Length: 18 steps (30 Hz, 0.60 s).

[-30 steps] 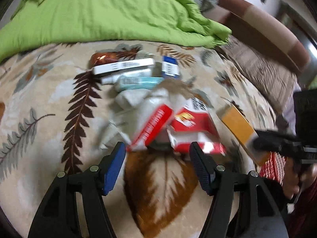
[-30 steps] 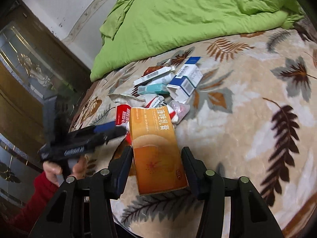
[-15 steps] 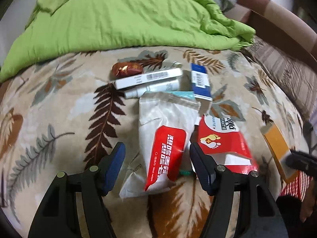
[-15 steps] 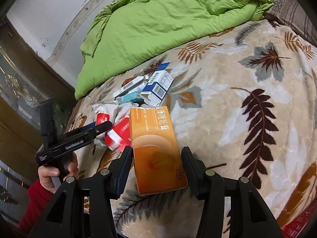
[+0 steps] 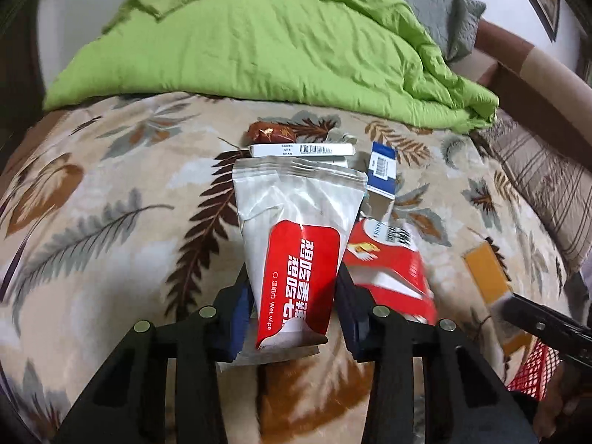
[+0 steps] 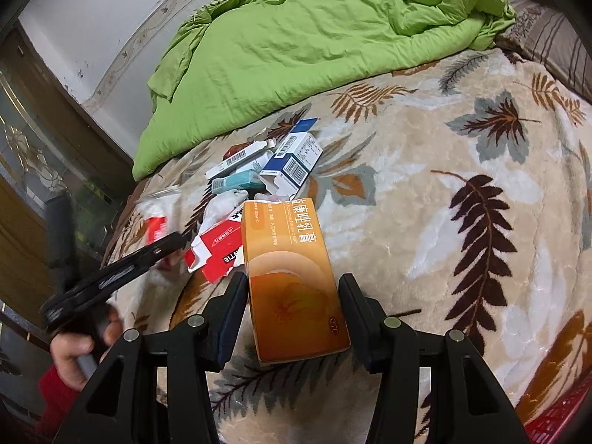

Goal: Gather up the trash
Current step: 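Grasp the orange box with the right tool while the left tool grasps the wet-wipe pack, then lift the orange box and wet-wipe pack off the bed with both tools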

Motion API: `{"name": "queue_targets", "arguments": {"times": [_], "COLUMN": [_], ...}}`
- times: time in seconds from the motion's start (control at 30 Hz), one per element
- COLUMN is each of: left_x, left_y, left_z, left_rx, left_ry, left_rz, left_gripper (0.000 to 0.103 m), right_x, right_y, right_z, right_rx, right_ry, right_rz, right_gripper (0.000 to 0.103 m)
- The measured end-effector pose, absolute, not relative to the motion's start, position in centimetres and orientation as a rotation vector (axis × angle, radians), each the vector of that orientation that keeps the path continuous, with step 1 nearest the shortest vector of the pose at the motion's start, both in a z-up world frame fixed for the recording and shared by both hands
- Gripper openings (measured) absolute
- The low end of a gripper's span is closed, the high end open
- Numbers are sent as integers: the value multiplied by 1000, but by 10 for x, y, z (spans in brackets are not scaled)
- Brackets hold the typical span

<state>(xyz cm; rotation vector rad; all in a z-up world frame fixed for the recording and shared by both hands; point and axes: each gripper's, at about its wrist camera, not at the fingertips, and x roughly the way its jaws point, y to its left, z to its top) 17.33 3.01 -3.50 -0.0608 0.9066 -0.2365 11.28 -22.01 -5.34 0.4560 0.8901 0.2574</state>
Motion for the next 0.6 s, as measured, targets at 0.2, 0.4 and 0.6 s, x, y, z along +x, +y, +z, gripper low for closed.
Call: {"name": "queue_targets", "arguments": {"times": [0.2, 0.4, 0.6], "left_x": [134, 117, 114], "left_y": [23, 7, -5], "left_z": [-30, -29, -34], "left_rx": [-82, -25, 48], "left_ry": [862, 806, 785], "left_rz": [-158, -108, -90], "left_gripper": [40, 40, 40], "right_x": [112, 110, 108], "right_y": [-214, -207, -209], "right_z": [-49, -43, -42], "right_rx": [416, 387, 392], "right_ry": [871, 830, 824], "right_rz": [234, 232, 224], "right_gripper": [55, 55, 55]}}
